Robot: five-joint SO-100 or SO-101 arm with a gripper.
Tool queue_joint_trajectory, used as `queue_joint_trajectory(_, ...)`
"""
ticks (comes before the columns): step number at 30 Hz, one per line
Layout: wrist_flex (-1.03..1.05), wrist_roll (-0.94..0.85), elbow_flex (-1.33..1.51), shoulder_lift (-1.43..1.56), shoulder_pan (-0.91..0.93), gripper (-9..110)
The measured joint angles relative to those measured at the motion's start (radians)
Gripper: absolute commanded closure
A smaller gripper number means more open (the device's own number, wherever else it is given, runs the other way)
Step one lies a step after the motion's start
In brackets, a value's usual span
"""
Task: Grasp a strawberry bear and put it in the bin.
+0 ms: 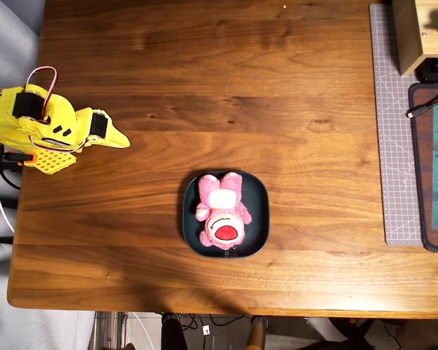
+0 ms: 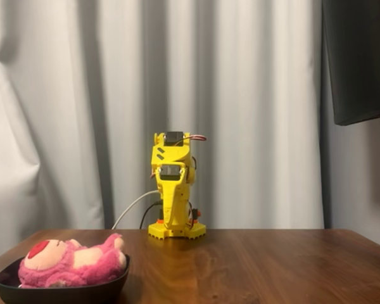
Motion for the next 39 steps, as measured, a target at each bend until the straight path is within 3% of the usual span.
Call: queue_joint_trajectory(39, 0.0, 0.0, 0.0, 0.0, 0.078, 101)
